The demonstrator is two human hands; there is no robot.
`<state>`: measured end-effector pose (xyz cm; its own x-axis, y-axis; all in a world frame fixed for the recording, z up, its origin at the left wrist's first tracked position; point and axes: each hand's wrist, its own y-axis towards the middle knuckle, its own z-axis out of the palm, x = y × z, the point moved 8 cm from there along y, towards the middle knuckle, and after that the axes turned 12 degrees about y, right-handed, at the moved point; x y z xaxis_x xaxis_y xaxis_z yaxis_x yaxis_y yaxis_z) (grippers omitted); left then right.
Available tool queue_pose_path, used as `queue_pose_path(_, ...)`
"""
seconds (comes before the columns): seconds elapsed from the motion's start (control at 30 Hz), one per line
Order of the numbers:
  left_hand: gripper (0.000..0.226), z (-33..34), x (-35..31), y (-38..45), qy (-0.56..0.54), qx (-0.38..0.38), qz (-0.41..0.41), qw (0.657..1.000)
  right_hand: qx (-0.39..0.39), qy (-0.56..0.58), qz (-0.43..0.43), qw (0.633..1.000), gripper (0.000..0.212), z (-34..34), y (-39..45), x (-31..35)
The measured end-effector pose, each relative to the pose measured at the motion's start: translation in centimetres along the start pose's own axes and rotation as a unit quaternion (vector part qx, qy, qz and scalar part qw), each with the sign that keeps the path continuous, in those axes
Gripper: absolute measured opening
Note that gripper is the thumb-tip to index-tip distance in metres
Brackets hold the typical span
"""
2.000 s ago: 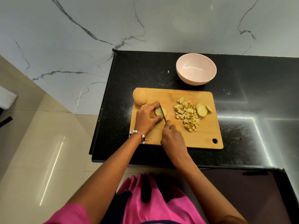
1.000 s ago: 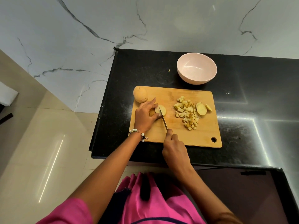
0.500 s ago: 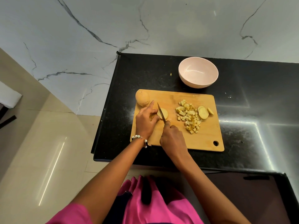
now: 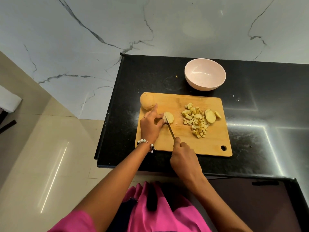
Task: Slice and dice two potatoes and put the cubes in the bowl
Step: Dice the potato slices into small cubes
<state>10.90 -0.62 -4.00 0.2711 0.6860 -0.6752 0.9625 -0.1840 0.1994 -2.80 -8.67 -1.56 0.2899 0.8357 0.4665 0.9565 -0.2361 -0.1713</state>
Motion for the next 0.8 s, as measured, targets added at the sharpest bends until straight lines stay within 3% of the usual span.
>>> queue_pose_path(0.13,0.072,-0.1,0.1,0.0,-0.011,0.007,-0.011,1.0,-0.032,0.018,0.002,0.999,0.053,-1.3,1.9,0.2)
queue_pose_path(0.8,0.068,-0.2,0.3,-0.1,0.019,-0.003,-0.03,0.999,-0.043,-0.012,-0.026,0.999,0.045,0.5,4.0,1.7)
